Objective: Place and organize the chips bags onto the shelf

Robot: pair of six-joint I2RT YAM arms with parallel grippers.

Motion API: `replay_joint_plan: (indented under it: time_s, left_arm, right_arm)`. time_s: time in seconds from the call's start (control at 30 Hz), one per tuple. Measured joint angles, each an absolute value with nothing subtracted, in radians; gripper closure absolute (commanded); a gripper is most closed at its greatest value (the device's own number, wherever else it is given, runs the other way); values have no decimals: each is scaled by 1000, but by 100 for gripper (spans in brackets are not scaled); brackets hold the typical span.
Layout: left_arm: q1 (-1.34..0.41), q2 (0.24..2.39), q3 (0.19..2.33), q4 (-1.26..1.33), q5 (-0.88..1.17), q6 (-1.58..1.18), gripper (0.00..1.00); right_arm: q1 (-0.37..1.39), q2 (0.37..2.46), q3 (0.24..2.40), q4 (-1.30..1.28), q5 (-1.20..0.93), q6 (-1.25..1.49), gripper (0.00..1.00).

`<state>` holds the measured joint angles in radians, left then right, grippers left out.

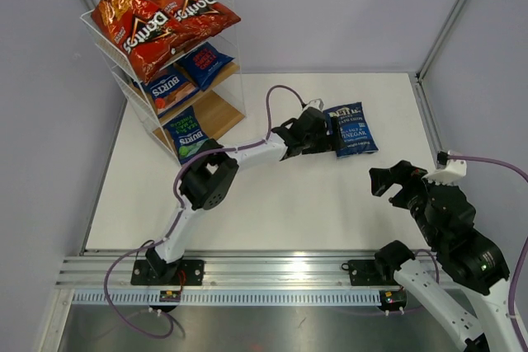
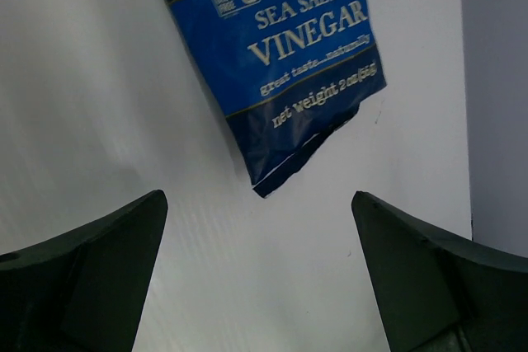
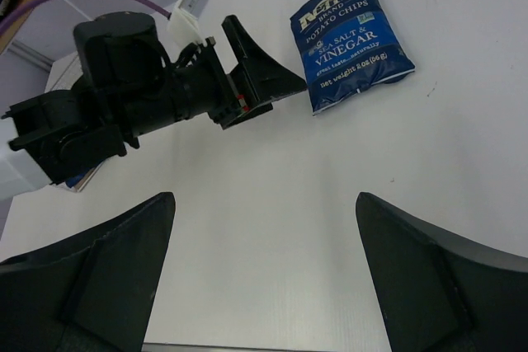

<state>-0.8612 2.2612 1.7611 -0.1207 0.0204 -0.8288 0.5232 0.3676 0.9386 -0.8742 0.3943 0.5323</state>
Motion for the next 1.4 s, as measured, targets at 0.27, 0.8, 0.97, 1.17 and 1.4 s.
replay_joint_plan:
  time_s: [0.27, 0.8, 0.97, 1.17, 1.4]
  left_arm:
    - [-861, 2331, 1758, -94, 44, -987, 1]
    - [-855, 2437, 1820, 79, 52, -1227, 14]
    - [-855, 2471, 1842, 122, 44, -1270, 25]
    - [-852, 2494, 1843, 120, 20, -1306, 65]
    - [-849, 2503, 1807, 191, 14, -1342, 100]
  right_arm:
    - [523, 313, 935, -870, 340, 547, 0]
    - [523, 136, 899, -858, 295, 599, 0]
    - [523, 142, 901, -858, 289, 599, 1]
    - [523, 185, 897, -849, 245, 600, 0]
    - [523, 185, 895, -835, 242, 599, 1]
